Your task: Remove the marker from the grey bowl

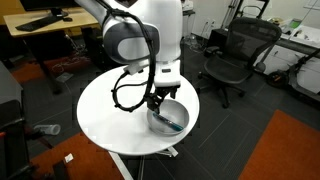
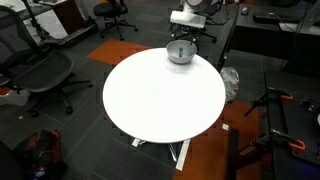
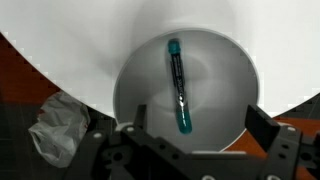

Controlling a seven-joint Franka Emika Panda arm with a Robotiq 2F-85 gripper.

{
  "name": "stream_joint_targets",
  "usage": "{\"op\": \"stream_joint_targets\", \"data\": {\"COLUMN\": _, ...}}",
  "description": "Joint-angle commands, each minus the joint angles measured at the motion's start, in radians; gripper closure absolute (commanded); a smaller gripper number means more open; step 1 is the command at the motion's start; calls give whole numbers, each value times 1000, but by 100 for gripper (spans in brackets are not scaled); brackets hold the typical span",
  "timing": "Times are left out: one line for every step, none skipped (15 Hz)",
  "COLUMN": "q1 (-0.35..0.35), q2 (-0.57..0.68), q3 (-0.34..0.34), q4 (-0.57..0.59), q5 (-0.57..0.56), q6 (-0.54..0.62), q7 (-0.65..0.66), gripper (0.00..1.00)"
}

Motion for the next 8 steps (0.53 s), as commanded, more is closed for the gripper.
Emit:
{"op": "stream_joint_targets", "data": {"q1": 0, "q2": 74, "q3": -11, "q4": 85, "q5": 28, "q6": -36, "q7": -16, "gripper": 0}}
{"op": "stream_joint_targets", "data": {"q1": -2, "q2": 91, "q3": -11, "q4": 101, "q5": 30, "q6": -41, "q7": -18, "gripper": 0}}
{"op": "stream_joint_targets", "data": {"q1": -3, "q2": 106, "q3": -12, "q4": 114, "q5": 31, "q6": -43, "q7": -19, "gripper": 0}}
{"op": "stream_joint_targets", "data": {"q1": -7, "q2": 122, "q3": -10, "q4": 129, "q5": 33, "q6": -47, "q7": -24, "gripper": 0}}
{"op": "stream_joint_targets", "data": {"q1": -10, "q2": 138, "q3": -10, "q4": 142, "q5": 35, "q6": -51, "q7": -26, "gripper": 0}}
{"op": "stream_joint_targets", "data": {"q1": -14, "q2": 152, "q3": -10, "q4": 155, "q5": 37, "q6": -55, "q7": -28, "gripper": 0}}
{"op": "stream_joint_targets", "data": {"q1": -19, "q2": 167, "q3": -8, "q4": 168, "q5": 40, "q6": -62, "q7": -32, "gripper": 0}}
{"op": "stream_joint_targets", "data": {"q1": -25, "q2": 182, "q3": -6, "q4": 181, "q5": 43, "q6": -69, "q7": -39, "gripper": 0}}
